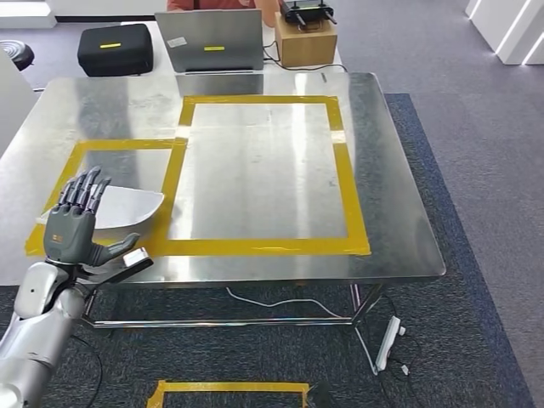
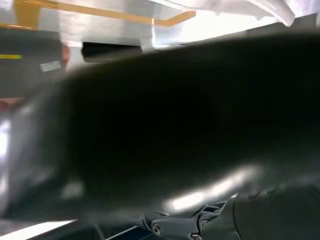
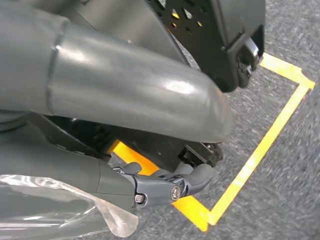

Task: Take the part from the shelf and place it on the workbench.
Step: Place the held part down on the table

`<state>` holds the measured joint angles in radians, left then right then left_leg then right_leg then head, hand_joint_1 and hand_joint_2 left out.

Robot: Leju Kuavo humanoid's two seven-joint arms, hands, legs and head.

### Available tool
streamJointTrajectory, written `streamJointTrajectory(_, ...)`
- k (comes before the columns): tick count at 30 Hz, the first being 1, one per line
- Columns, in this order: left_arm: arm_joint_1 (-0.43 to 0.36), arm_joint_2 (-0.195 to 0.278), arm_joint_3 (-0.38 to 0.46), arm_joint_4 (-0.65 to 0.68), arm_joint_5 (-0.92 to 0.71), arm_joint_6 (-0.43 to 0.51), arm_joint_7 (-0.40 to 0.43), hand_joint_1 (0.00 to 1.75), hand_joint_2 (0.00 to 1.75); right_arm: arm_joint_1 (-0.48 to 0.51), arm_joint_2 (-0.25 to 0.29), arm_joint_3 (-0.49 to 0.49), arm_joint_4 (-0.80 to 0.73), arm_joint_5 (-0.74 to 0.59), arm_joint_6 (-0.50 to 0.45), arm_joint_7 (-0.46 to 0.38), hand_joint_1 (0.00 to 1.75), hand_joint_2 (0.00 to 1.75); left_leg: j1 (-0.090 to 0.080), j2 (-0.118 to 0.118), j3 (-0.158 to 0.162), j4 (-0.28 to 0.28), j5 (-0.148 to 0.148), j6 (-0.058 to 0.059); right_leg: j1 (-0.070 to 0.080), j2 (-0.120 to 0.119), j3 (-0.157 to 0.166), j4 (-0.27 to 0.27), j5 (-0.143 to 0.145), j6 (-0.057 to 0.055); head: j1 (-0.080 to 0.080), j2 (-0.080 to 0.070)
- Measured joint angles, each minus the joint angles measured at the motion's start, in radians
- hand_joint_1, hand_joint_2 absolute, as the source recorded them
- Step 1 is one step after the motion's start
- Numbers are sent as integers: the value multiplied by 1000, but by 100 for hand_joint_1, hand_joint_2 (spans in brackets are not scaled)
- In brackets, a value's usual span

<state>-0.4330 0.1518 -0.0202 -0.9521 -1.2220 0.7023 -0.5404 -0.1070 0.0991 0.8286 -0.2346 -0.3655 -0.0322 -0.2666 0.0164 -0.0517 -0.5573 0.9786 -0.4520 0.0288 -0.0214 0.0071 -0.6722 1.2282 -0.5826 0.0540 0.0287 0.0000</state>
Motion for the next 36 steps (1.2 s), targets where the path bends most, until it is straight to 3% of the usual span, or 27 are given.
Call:
streamJointTrajectory(2, 4, -6, 4, -9, 10, 0, -13, 0, 0, 1, -2, 0, 0, 0, 0, 1, 0, 0, 5, -2, -3, 12, -8, -14, -6, 6, 57, -120, 65, 9, 1, 0)
streamJointTrajectory(4, 5, -8, 8, -18, 20, 0, -18, 0, 0, 4, -3, 0, 0, 0, 0, 2, 0, 0, 5, -4, -17, 32, -13, -31, -9, 19, 92, -195, 87, 4, 4, 0)
streamJointTrajectory(8, 20, -10, 12, -39, 38, 0, -21, 0, 0, 8, -3, 0, 0, -1, -1, 2, 0, 0, 6, 5, -37, 46, -17, -53, -7, 20, 81, -192, 94, -29, 0, 0)
streamJointTrajectory(10, 25, -11, 12, -49, 46, 0, -22, 0, 0, 8, -3, 0, 0, -2, -1, 1, 0, 0, 7, 26, -61, 113, -73, -57, -5, 10, 72, -195, 103, -47, -5, 0)
streamJointTrajectory(12, 31, -13, 11, -59, 61, 0, -27, 0, 0, 8, -4, 0, 0, -2, -1, 1, 0, 0, 6, 38, -104, 243, -154, -58, 1, -1, 58, -195, 113, -60, -10, 0)
streamJointTrajectory(13, 37, -15, 11, -63, 69, 0, -30, 0, 0, 9, -4, 0, 0, -2, -1, 1, 0, 0, 6, 38, -118, 295, -181, -58, 3, -5, 50, -195, 118, -63, -10, 0)
streamJointTrajectory(14, 44, -15, 10, -66, 76, 0, -33, 0, 0, 10, -4, 0, 0, -2, -1, 1, 0, 0, 6, 39, -117, 317, -189, -56, 6, -9, 41, -195, 124, -65, -10, 0)
streamJointTrajectory(15, 51, -17, 9, -71, 83, 0, -34, 0, 0, 10, -4, 0, 0, -2, -1, 1, 0, 0, 5, 39, -94, 296, -178, -52, 8, -12, 33, -195, 131, -64, -10, 0)
streamJointTrajectory(18, 61, -19, 2, -91, 99, 0, -34, 0, 0, 9, -4, 0, -1, -3, -1, 1, 0, 0, -3, 46, 39, 94, -113, -33, 14, -19, 16, -195, 151, -57, -9, 0)
streamJointTrajectory(19, 63, -20, -3, -97, 105, 0, -33, 0, 0, 9, -4, 0, -1, -4, -2, 1, 0, 0, -7, 49, 65, 47, -102, -29, 15, -21, 13, -195, 158, -52, -9, 0)
streamJointTrajectory(20, 66, -20, -7, -101, 111, 0, -32, 0, 0, 10, -4, 0, -2, -5, -4, 0, 0, 0, -12, 51, 75, 25, -99, -27, 15, -23, 12, -197, 165, -46, -8, 0)
streamJointTrajectory(23, 88, -18, -23, -111, 124, 0, -20, 0, 0, 12, -5, 0, -2, -8, -8, 1, 0, 0, -14, 52, 59, 15, -71, -17, 11, -23, 5, -206, 182, -27, -7, 0)
streamJointTrajectory(24, 96, -18, -28, -116, 126, 0, -16, 0, 0, 12, -6, 0, -2, -8, -8, 1, 0, 0, -12, 53, 49, 10, -57, -10, 12, -20, -5, -195, 163, -22, -6, 0)
streamJointTrajectory(25, 104, -18, -34, -120, 128, 0, -14, 0, 0, 11, -6, 0, -2, -8, -9, 1, 0, 0, -10, 54, 37, 6, -43, -4, 12, -16, -19, -165, 126, -17, -4, 0)
streamJointTrajectory(27, 119, -19, -41, -127, 129, 0, -13, 0, 0, 9, -7, 0, -2, -8, -9, 1, 0, 0, -10, 55, 11, 6, -22, 4, 11, -11, -50, -50, 25, -11, 2, 0)
streamJointTrajectory(28, 126, -19, -44, -128, 129, 0, -13, 0, 0, 8, -7, 0, -2, -8, -9, 1, 0, 0, -11, 55, -3, 7, -12, 5, 11, -11, -59, 12, -7, -8, 5, 0)
streamJointTrajectory(29, 133, -19, -46, -129, 129, 0, -13, 0, 0, 8, -8, 0, -2, -8, -9, 2, 0, 0, -11, 55, -16, 8, -2, 5, 12, -10, -57, 53, -18, -7, 6, 0)
streamJointTrajectory(30, 138, -19, -48, -129, 129, 0, -13, 0, 0, 9, -9, 0, -2, -8, -9, 2, 0, 0, -12, 54, -29, 9, 7, 4, 12, -10, -38, 61, -9, -6, 7, 0)
streamJointTrajectory(31, 142, -19, -49, -130, 129, 0, -13, 0, 0, 10, -9, 0, -2, -8, -9, 3, 0, 0, -12, 53, -40, 10, 16, 2, 12, -10, -2, 31, 13, -8, 10, 0)
streamJointTrajectory(32, 144, -18, -50, -131, 129, 0, -13, 0, 0, 12, -9, 0, -2, -8, -8, 3, 0, 0, -12, 52, -50, 12, 23, -1, 12, -9, 48, -29, 36, -11, 13, 0)
streamJointTrajectory(34, 148, -17, -53, -135, 130, 0, -13, 0, 0, 12, -9, 0, -2, -8, -8, 3, 0, 0, -15, 50, -64, 16, 38, -10, 13, -4, 155, -175, 49, -19, 20, 0)
streamJointTrajectory(36, 154, -16, -55, -142, 135, 0, -14, 0, 0, 13, -9, 0, -2, -8, -8, 3, 0, 0, -16, 50, -73, 16, 55, -21, 16, 1, 200, -248, 40, -26, 27, 1)
